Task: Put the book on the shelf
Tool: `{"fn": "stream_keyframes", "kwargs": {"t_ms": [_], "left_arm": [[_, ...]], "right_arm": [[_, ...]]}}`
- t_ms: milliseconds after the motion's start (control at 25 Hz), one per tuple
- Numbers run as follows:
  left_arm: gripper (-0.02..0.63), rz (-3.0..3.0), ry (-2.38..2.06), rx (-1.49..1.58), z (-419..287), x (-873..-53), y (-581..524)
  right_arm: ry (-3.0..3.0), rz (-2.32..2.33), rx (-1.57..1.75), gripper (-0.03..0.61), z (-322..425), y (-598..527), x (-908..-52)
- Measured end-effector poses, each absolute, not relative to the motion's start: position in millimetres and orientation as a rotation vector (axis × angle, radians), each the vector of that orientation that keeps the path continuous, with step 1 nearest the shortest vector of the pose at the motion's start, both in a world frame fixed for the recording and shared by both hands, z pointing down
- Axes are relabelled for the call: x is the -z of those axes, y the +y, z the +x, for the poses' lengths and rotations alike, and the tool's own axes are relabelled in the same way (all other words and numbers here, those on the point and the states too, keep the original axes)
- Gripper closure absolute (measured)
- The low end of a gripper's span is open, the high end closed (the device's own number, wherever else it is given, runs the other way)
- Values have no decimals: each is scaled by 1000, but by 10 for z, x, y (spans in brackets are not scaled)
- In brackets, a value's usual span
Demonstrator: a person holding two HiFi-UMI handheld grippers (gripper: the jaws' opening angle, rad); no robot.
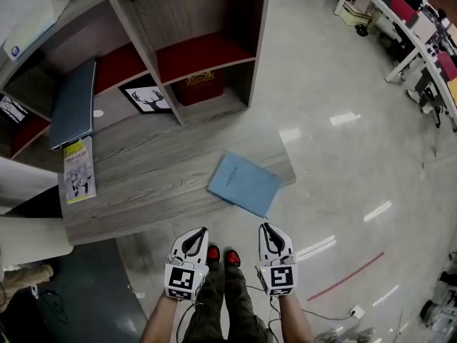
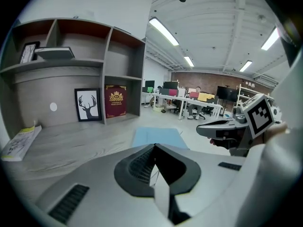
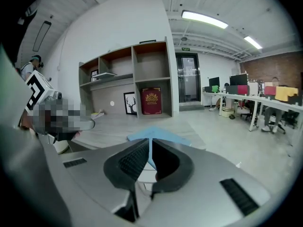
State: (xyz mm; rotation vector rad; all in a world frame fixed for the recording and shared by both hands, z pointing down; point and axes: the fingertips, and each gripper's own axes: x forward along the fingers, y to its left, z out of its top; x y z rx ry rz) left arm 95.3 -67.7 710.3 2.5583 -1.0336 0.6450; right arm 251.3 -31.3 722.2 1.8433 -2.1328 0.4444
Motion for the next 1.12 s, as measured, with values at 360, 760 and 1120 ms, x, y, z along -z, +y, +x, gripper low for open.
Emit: {"fn": "stream_keyframes", "kwargs": {"t_ms": [360, 760, 1120], "left_arm": [[607, 2537, -979, -653, 1088, -7432, -603], [607, 2500, -983, -696, 937, -7593, -497], [607, 2466, -1000, -726, 799, -7758, -469]], "right_arm": [[-2004, 1731, -243, 532, 2560, -354, -7574], [-1847, 1507, 18, 362, 2590, -512, -7909], [-1756, 1377, 171, 336, 2605, -657, -8306]]}}
